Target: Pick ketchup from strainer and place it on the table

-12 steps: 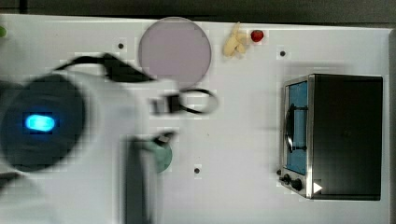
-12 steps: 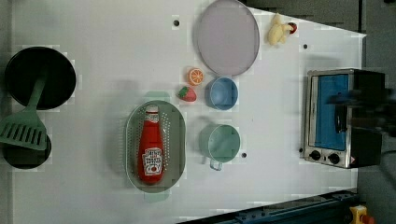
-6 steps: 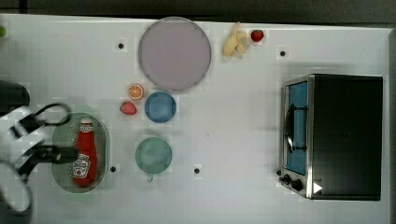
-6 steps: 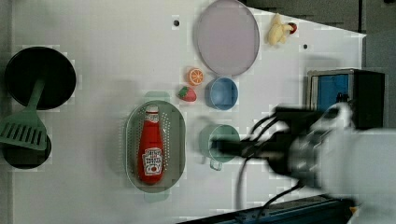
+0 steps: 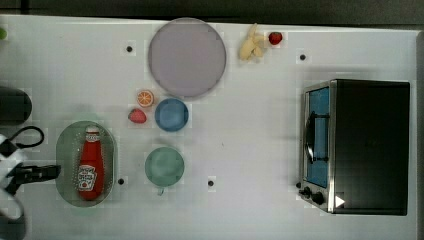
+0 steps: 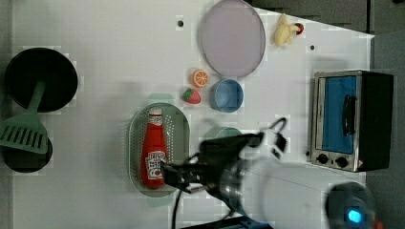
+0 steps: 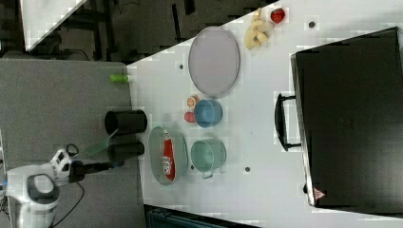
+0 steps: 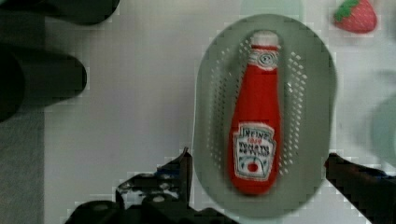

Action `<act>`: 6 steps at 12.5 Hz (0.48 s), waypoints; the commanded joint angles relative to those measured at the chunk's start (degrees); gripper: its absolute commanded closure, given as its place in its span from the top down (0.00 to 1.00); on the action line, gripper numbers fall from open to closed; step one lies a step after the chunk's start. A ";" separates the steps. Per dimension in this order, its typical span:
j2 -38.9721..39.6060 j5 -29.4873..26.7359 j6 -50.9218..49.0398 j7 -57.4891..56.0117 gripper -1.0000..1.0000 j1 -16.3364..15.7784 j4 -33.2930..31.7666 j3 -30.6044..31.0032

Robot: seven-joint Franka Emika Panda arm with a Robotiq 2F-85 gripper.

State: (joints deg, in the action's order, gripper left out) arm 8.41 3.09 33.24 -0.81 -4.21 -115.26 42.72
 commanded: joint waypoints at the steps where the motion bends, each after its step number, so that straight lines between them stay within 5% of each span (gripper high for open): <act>1: 4.44 3.29 6.14 8.17 1.00 1.11 -6.20 -0.87; 6: 13.95 10.74 17.34 13.92 1.00 0.44 -9.44 -1.53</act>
State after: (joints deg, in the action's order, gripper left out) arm 24.33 12.52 49.52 8.15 -4.06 -125.22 40.59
